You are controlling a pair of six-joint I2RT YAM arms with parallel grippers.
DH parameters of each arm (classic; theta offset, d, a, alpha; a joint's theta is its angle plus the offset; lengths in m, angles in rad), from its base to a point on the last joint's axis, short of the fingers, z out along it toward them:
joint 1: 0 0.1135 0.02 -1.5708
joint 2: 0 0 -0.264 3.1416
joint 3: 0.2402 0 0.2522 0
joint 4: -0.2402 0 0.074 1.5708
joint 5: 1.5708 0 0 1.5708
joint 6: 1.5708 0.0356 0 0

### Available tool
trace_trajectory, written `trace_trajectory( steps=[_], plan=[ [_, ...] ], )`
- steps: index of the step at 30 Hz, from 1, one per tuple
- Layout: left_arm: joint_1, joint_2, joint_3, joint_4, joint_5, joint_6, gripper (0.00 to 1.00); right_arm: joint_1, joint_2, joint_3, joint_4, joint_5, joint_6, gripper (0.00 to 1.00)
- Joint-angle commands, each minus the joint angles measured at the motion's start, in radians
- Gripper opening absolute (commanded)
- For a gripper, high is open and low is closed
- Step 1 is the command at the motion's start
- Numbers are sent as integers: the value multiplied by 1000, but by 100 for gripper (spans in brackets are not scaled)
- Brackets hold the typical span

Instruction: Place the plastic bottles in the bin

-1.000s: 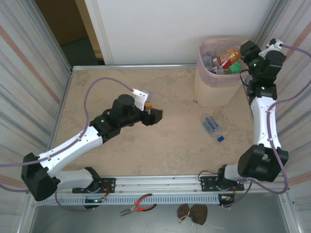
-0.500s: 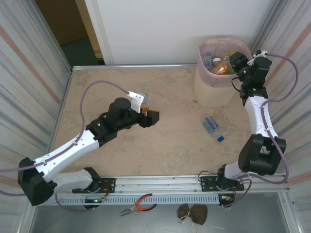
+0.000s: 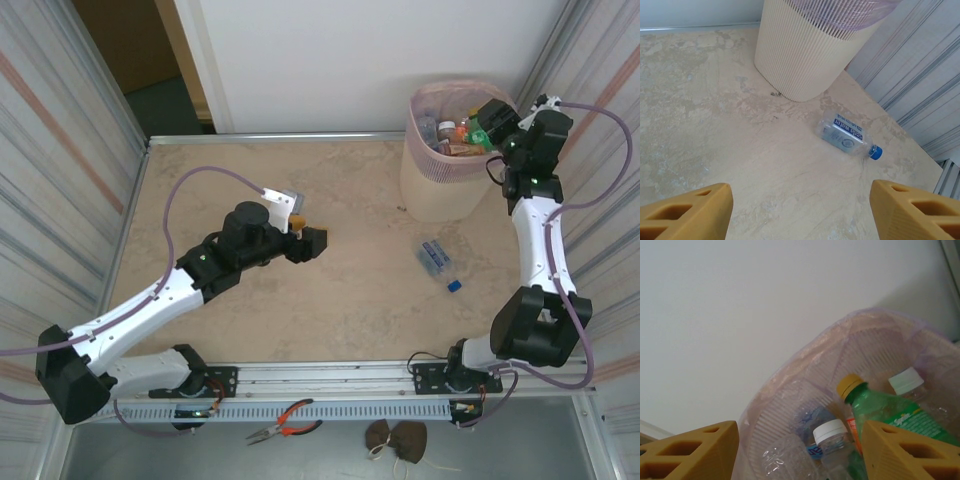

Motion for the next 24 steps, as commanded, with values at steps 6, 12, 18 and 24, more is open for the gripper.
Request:
trace_trajectory(
  steps=[6,12,18,24],
  plan=[
    [9,-2,1,26,-14,-10,73,14,-27,115,-137,-74,-120,62],
    [9,21,16,26,-5,-6,73,46,-41,176,-342,-131,-250,61],
    [11,38,25,33,2,-5,73,119,-126,164,-556,-104,-453,62],
    [11,55,33,36,14,-1,73,224,-211,117,-733,9,-658,65]
  ],
)
